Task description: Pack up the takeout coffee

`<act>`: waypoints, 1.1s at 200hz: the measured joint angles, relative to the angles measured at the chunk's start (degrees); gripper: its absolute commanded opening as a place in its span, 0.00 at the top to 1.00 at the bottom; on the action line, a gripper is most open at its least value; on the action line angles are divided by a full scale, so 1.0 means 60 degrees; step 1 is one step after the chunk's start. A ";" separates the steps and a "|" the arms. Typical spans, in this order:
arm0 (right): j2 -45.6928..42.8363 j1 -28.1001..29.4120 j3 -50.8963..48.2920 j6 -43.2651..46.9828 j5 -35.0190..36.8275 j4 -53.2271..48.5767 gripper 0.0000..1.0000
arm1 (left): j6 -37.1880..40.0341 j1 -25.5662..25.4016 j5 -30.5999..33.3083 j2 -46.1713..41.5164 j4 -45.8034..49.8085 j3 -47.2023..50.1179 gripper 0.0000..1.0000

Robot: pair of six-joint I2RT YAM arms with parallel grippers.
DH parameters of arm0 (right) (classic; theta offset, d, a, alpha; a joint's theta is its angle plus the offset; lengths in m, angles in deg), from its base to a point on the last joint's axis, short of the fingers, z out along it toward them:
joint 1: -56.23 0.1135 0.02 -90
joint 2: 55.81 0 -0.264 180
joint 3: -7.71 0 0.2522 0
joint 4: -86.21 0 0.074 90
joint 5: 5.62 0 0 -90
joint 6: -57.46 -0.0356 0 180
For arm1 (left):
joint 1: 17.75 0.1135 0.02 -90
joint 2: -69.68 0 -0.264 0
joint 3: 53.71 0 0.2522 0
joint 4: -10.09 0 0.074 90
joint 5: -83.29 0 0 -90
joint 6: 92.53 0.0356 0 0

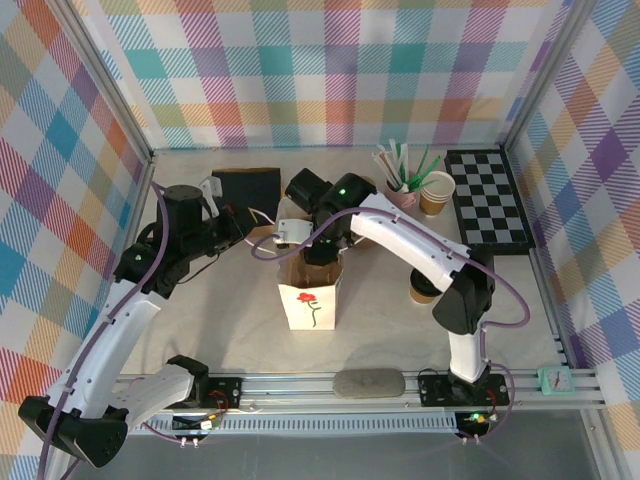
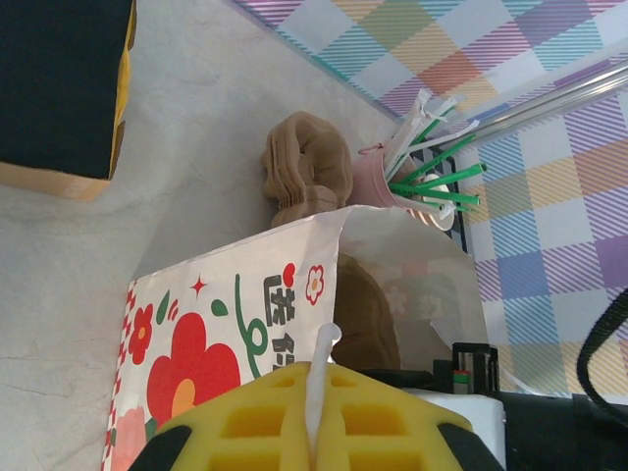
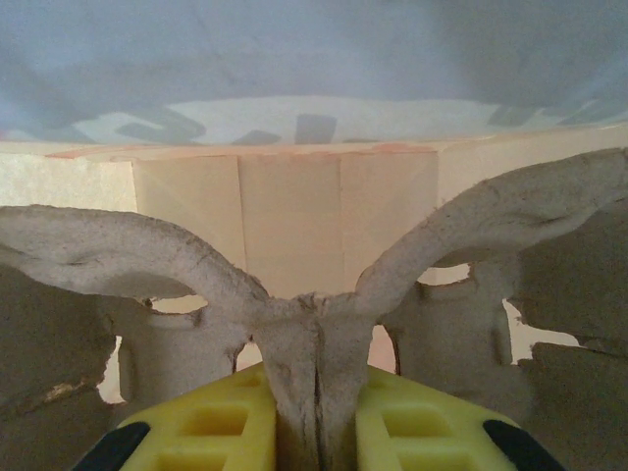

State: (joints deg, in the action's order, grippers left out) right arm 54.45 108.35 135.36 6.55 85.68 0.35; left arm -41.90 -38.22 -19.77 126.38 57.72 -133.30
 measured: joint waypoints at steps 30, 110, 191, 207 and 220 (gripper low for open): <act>0.0175 0.0000 -0.0025 -0.0138 0.0124 0.0000 0.79 | -0.0029 0.0000 -0.0062 -0.0106 0.0000 0.0000 0.98; 0.0262 0.0007 -0.0117 -0.0361 0.0215 0.0000 0.76 | -0.0073 0.0000 -0.0175 -0.0229 -0.0004 0.0000 0.98; 0.0262 0.0018 -0.0117 -0.0423 0.0219 -0.0040 0.47 | -0.0113 0.0000 -0.0175 -0.0229 -0.0007 0.0000 0.98; 0.0262 0.0044 -0.0117 -0.0412 0.0219 -0.0069 0.45 | -0.0142 0.0000 -0.0175 -0.0229 -0.0007 0.0000 0.98; 0.0262 0.0076 -0.0117 -0.0412 0.0219 -0.0087 0.45 | -0.0178 0.0000 -0.0178 -0.0229 -0.0015 0.0000 0.97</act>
State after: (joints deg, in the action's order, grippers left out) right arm 56.02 108.80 134.66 4.08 86.99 -0.17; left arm -42.98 -38.22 -20.84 125.01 57.63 -133.30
